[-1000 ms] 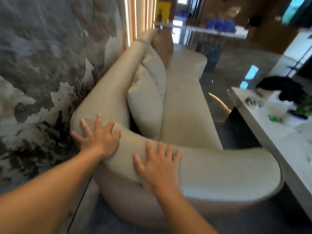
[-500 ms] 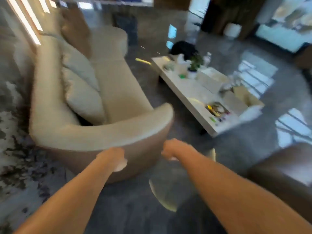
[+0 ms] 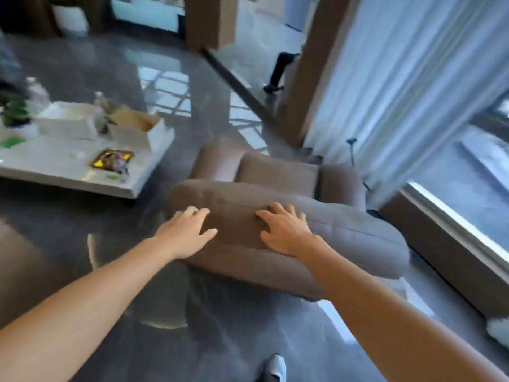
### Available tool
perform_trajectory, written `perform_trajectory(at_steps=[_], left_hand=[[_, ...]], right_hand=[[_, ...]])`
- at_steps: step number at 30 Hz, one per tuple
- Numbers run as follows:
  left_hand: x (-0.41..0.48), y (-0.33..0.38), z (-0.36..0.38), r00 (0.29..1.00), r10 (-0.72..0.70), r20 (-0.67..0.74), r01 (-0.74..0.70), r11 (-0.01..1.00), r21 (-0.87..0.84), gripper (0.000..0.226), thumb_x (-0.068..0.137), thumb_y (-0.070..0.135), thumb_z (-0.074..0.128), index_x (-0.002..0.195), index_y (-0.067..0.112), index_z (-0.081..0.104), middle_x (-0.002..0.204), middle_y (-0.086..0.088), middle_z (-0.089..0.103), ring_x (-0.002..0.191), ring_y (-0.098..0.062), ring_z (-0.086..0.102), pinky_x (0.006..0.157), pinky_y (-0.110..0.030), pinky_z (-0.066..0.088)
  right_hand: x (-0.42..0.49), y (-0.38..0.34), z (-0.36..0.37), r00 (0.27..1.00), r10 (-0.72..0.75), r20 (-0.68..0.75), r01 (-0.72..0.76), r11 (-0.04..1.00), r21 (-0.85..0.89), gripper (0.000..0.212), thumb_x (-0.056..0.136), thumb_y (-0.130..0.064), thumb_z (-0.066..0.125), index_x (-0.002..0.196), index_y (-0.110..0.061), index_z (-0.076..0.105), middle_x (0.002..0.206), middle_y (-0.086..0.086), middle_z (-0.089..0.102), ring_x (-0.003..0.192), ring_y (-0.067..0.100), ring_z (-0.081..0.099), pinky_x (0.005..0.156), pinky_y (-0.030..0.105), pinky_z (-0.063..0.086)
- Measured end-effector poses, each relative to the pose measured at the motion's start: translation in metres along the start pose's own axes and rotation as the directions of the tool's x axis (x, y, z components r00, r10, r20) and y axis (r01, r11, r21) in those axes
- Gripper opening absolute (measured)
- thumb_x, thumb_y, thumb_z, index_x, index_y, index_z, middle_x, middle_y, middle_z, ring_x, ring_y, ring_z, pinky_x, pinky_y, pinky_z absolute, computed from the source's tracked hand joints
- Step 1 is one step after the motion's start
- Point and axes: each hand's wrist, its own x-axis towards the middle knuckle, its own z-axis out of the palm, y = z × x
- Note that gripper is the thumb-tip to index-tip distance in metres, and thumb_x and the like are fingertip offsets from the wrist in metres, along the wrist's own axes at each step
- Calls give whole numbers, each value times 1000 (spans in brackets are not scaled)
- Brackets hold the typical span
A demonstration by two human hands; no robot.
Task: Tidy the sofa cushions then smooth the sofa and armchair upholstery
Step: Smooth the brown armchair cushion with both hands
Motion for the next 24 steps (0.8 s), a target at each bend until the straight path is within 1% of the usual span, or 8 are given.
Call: perform_trajectory(at_steps=[3,5,7,9,12,15,19,24], left_hand=[[31,82,10,996,80,-30,-78,995,60,70,88,68,37,146,30,28,154,-1,27,135,-31,28,102,-50,40],[46,122,19,993,115,14,-116,983,142,82,83,74,39,151,33,18,160,-1,17,142,-32,17,110,-56,30],[59,148,26,990,111,88,-127,970,207,98,74,82,44,152,38,4,163,1,5,146,-34,6,113,-63,16],[68,163,34,987,110,118,-137,957,256,108,65,88,47,150,45,-4,163,1,1,145,-38,4,112,-66,10],[71,176,50,991,119,66,-134,944,303,110,57,93,43,147,51,-3,161,-1,7,142,-40,10,112,-64,10],[64,181,61,994,107,-1,-102,946,309,109,53,96,38,145,54,-1,159,0,12,140,-38,13,113,-60,13],[51,198,72,996,78,-33,-65,955,291,110,50,98,36,145,55,3,158,1,15,138,-37,17,112,-57,16],[44,240,91,996,48,-75,-31,975,220,111,49,96,43,146,53,10,156,1,17,134,-35,19,109,-51,20]], right_hand=[[-19,86,24,993,115,-31,-112,990,84,72,88,-67,44,149,-50,10,163,4,15,145,39,13,111,66,20],[-26,119,38,989,148,-30,-142,980,138,78,82,-80,36,148,-53,3,164,-1,10,148,36,5,111,69,13],[-29,140,52,989,130,-71,-116,978,175,78,79,-85,26,146,-55,0,164,-6,9,149,33,1,110,70,7],[-32,151,64,985,106,-138,-79,979,188,75,79,-86,17,145,-56,0,164,-7,11,149,31,1,110,69,3],[-38,157,80,975,64,-213,-24,982,185,70,83,-83,12,147,-54,5,163,-6,17,148,33,5,110,67,1],[-46,163,86,966,41,-256,7,983,186,67,87,-80,16,148,-51,14,162,-5,23,147,34,11,110,67,3],[-58,185,93,961,-15,-276,57,988,143,63,89,-77,20,147,-52,17,159,-5,29,145,35,19,110,66,11],[-73,227,98,956,-52,-288,79,993,83,62,90,-77,24,146,-50,26,156,-6,36,141,33,28,110,61,16]])
